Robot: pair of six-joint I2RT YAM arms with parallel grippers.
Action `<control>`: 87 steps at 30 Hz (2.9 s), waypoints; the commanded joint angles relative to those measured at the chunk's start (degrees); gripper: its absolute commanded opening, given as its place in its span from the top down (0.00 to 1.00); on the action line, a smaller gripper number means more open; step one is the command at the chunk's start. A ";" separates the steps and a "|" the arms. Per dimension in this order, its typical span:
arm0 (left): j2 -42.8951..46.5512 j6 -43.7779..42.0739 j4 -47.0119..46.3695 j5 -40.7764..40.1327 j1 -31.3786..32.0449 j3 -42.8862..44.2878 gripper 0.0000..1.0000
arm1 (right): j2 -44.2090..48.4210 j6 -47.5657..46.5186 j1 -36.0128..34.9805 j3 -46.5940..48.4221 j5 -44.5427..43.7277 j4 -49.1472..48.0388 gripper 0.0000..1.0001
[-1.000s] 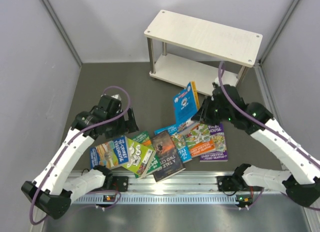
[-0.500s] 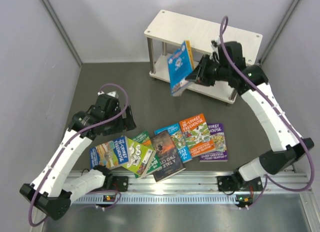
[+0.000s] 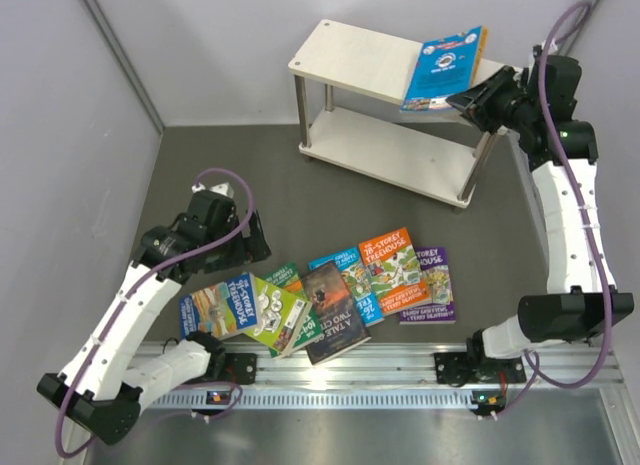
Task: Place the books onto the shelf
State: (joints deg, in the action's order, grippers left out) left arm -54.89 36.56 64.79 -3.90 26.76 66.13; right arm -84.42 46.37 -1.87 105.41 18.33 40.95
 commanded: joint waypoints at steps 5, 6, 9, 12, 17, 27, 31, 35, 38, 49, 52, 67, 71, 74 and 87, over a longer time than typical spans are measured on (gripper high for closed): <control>0.66 1.41 1.38 -1.98 -0.22 2.87 0.01 | -0.84 3.55 4.24 4.37 -7.95 -3.25 1.00; 1.01 1.67 1.65 -2.16 -0.22 2.69 0.01 | -0.57 3.38 4.42 3.67 -8.30 -3.07 1.00; 3.03 3.69 1.74 -1.90 -0.13 1.20 0.01 | -1.00 3.29 5.55 2.09 -6.21 -2.19 1.00; 4.79 4.40 2.00 -1.55 -0.13 -0.47 0.01 | -2.85 3.03 7.13 2.52 -2.26 0.09 1.00; 6.20 4.84 3.49 -2.42 -0.13 -1.09 0.01 | -3.56 1.89 9.95 2.44 0.48 2.90 0.54; 6.64 5.02 3.67 -2.08 -0.13 -1.18 0.01 | -2.77 -2.85 13.03 6.12 2.16 9.31 0.35; 6.64 4.93 3.50 -1.64 -0.13 -1.35 0.01 | -1.28 -7.69 13.03 9.90 -5.11 18.97 0.24; 6.82 4.58 2.88 -0.58 -0.13 -2.32 0.01 | 7.76 -11.47 11.98 3.78 -6.29 19.17 0.24; 6.55 4.05 1.74 0.56 -0.13 -3.81 0.01 | 17.42 -13.23 4.89 -10.27 -4.53 15.58 0.24; 2.25 2.21 -0.81 3.64 -0.13 -3.02 0.01 | 38.29 -4.53 -5.34 -62.15 3.12 -1.48 0.22; 1.55 1.50 -0.46 3.64 -0.13 -2.41 0.01 | 36.27 -6.29 -5.60 -64.62 2.86 -3.85 0.20; 3.74 2.03 2.09 3.64 -0.13 -2.85 0.01 | 24.50 -6.56 -11.84 -77.37 0.75 -14.84 0.16; 3.65 2.03 2.09 3.64 -0.13 -2.93 0.01 | 20.71 -6.12 -15.61 -78.16 0.04 -16.16 0.16; 3.21 2.20 2.09 3.64 -0.13 -2.59 0.01 | 19.56 -5.42 -17.11 -79.12 -0.04 -17.48 0.16; 2.34 3.26 0.24 5.75 -0.13 -3.90 0.01 | 9.29 -0.49 -24.40 -85.02 3.73 -35.30 0.58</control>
State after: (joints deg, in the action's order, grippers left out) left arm -52.01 39.33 67.07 0.84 26.76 61.89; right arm -67.35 44.45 -21.69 25.45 22.63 10.50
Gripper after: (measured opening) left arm 0.991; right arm 0.459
